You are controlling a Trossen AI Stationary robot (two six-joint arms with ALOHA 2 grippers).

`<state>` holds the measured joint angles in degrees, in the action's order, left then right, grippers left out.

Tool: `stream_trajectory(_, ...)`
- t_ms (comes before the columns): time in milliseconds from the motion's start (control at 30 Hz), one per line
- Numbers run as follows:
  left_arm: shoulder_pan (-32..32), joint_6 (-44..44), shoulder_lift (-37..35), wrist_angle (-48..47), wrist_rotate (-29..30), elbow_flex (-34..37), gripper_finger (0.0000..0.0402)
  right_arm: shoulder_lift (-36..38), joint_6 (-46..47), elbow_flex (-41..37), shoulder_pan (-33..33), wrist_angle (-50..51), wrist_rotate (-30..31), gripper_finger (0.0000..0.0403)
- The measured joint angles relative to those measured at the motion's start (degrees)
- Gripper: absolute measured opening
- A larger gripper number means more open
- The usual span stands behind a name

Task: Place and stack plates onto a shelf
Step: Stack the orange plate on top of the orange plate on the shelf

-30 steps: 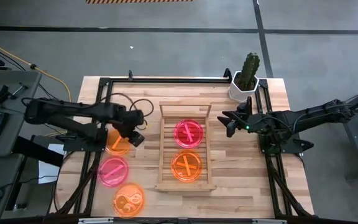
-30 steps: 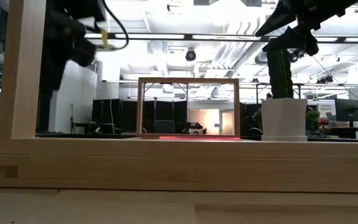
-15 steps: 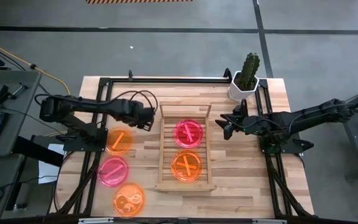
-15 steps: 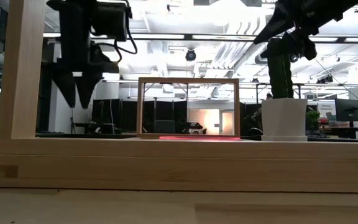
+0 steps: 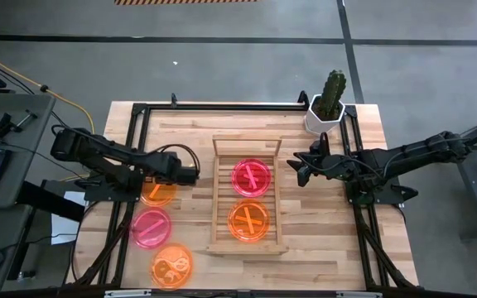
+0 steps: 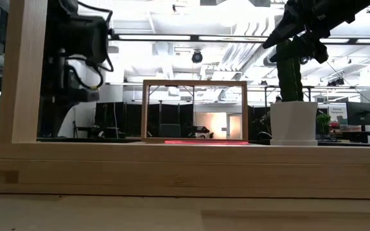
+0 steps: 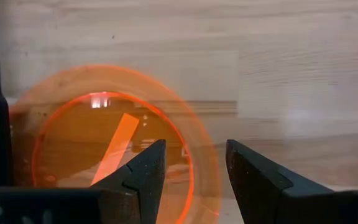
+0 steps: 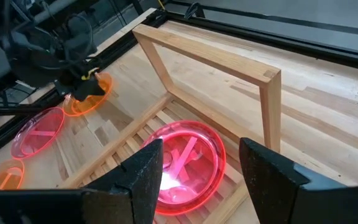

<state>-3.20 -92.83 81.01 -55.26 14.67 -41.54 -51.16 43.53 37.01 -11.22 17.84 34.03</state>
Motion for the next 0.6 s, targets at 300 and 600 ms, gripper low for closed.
stream_trajectory(300, 0.02, -3.11, 2.01, 8.27, 0.03, 3.35, 0.0156, 0.02, 0.09, 0.00, -0.02, -0.01, 0.01, 0.0195)
stream_trajectory(600, 0.03, -4.26, 7.15, 9.43, -0.17, 3.03, 0.0156, 0.04, 0.48, 0.00, 0.00, -0.21, 0.01, 0.0195)
